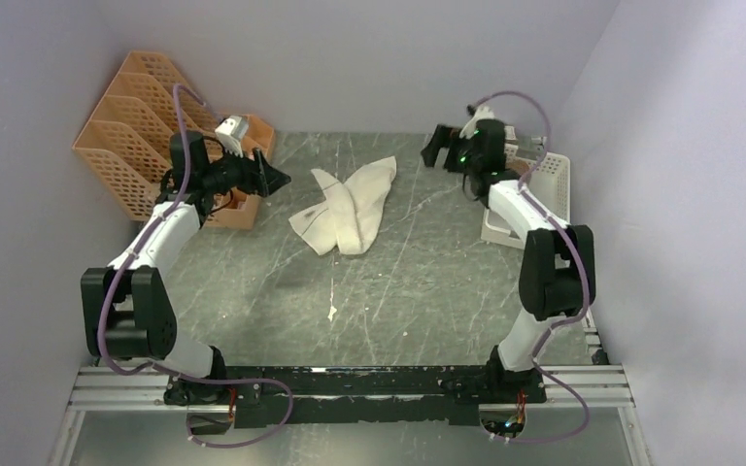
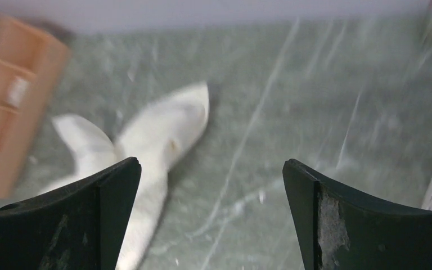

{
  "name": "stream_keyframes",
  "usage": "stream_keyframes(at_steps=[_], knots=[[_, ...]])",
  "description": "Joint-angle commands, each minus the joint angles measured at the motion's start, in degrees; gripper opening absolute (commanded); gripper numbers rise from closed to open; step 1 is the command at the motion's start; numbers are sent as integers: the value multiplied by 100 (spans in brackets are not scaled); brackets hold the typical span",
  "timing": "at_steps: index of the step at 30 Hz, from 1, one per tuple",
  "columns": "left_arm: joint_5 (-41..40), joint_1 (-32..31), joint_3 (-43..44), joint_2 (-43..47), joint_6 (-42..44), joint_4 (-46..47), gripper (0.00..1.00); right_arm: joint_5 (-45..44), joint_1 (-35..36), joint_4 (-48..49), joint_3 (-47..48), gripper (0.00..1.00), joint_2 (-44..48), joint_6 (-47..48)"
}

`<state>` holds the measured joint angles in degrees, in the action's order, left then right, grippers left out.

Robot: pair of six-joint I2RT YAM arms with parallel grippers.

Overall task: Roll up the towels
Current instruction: Place the towel at the center of the board, then flatten out the towel at the center of the board.

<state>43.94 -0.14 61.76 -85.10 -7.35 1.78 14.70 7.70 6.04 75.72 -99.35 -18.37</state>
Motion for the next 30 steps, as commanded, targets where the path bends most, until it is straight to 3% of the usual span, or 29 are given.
stream_keyframes(at_steps=[1,7,11,16,25,30], knots=[[22,-71,-330,-87,-230,253,87,-1012,939,-280,-379,100,-197,447],[-432,-682,-410,-459,-59,-332,87,-1275,1973,-754,181,100,-775,1330],[-726,-900,-768,-563,-444,153,84,-1667,2270,-866,583,100,-1331,1261],[-918,-1038,-482,-1039,-766,707,82,-1437,2091,-406,929,100,-1838,1279],[-1551,-1094,1257,-2641,-868,742,81,-572,970,-654,2328,100,-2815,497],[-1440,-1093,2262,-3488,-1006,624,81,-55,733,-1114,3204,99,-3491,464]])
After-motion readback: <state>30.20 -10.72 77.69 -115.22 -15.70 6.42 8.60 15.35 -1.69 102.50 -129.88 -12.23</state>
